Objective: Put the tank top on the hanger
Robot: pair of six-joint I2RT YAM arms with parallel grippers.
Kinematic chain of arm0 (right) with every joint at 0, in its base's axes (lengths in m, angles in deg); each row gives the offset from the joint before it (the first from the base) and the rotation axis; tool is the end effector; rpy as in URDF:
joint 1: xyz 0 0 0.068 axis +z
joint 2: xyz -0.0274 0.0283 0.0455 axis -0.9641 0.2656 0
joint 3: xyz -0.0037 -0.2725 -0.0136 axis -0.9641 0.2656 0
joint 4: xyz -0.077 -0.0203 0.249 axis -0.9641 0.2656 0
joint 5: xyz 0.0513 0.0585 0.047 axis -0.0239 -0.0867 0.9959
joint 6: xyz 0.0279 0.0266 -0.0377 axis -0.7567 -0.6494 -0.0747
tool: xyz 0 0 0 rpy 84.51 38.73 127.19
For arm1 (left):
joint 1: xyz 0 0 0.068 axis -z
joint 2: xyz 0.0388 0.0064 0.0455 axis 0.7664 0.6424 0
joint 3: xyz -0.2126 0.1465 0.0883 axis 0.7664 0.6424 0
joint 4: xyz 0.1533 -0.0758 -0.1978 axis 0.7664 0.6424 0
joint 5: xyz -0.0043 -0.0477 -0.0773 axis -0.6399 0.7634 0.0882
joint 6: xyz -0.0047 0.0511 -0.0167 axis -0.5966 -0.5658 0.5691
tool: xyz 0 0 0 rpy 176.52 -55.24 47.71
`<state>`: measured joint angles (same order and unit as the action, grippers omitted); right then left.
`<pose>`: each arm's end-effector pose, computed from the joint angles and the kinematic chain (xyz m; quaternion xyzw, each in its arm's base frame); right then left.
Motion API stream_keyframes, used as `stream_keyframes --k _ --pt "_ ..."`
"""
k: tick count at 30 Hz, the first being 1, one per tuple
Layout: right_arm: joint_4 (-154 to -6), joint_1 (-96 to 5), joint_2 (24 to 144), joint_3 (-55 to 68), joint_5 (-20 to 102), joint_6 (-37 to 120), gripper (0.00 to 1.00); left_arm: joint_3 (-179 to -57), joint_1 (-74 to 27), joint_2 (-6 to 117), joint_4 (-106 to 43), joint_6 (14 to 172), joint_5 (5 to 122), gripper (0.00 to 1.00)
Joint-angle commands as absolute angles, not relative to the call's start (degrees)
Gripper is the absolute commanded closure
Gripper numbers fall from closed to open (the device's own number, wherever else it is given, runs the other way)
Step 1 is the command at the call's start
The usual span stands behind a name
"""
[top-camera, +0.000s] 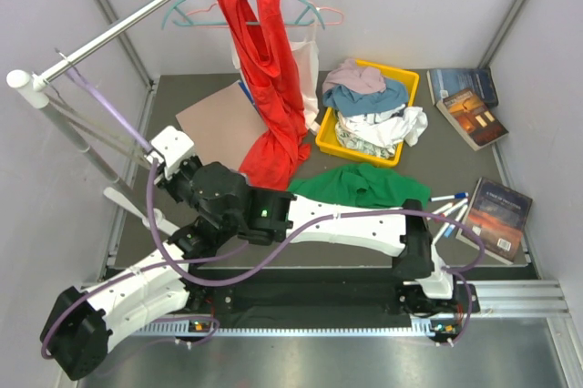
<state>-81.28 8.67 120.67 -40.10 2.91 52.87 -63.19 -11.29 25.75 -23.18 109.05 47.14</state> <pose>0.0751 0.4803 0.4382 -0.3054 0.6024 0.3152 0.6667 0.1348 -0.1019 0.1774 0.0531 0.8816 -0.2026 0.4230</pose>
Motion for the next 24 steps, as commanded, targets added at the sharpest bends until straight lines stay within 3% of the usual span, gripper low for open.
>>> stream_keyframes --k 1,20,24 --pt "-89.7 7.2 114.1 -38.0 -0.1 55.8 1.00 -62.9 -11.3 26.2 -24.5 109.5 46.6 0.01" --pt "-97.7 5.2 99.0 -19.5 -0.9 57.8 1.00 -62.7 -11.3 24.9 -24.2 109.7 45.9 0.01" --pt "-96.1 5.2 93.2 -9.4 -2.7 56.9 1.00 -62.1 -11.3 23.5 -24.3 109.6 45.9 0.01"
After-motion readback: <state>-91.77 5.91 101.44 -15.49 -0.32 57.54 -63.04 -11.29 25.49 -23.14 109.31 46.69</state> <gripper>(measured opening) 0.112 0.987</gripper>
